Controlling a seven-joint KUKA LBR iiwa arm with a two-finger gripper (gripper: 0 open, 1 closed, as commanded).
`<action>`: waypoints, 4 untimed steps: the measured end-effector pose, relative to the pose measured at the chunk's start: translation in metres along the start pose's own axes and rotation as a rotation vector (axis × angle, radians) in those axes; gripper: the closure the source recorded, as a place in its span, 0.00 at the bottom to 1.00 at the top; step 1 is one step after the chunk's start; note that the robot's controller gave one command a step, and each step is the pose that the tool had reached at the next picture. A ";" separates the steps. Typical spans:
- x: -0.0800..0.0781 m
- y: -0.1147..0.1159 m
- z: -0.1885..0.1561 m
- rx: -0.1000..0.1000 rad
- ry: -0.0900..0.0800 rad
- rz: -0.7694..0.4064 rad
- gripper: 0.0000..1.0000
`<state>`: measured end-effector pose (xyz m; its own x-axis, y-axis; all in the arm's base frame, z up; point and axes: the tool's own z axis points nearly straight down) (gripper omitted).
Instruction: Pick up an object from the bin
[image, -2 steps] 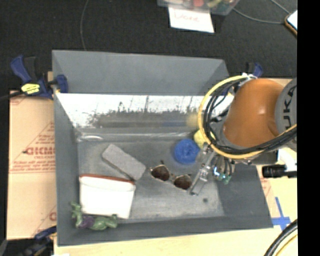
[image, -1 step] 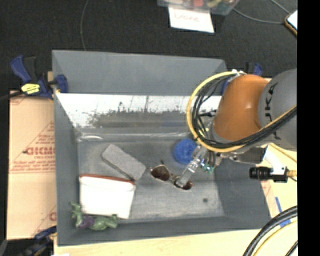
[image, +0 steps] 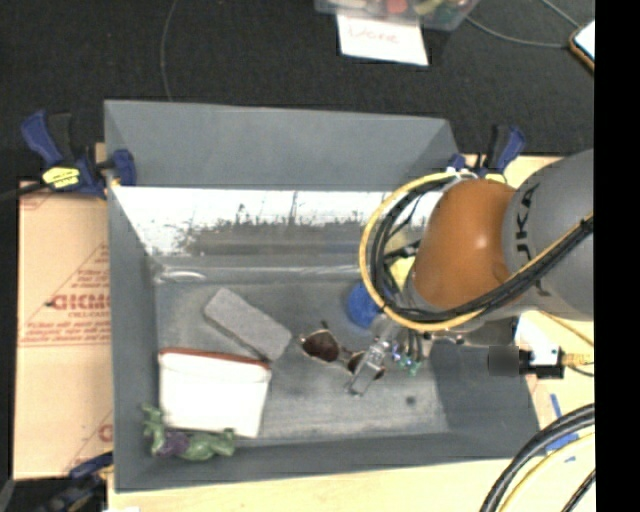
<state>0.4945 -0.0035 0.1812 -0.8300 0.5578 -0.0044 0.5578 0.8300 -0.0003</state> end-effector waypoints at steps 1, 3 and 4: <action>-0.026 0.023 0.037 -0.003 -0.004 0.285 0.00; -0.012 0.016 0.004 0.000 -0.002 0.239 0.00; -0.025 0.039 -0.017 -0.006 -0.009 0.245 0.00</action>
Offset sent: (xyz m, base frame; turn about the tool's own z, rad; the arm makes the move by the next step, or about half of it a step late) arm 0.0090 -0.0142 0.1334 -0.0180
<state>0.5366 0.0153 0.1978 -0.6700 0.7422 -0.0128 0.7422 0.6702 0.0082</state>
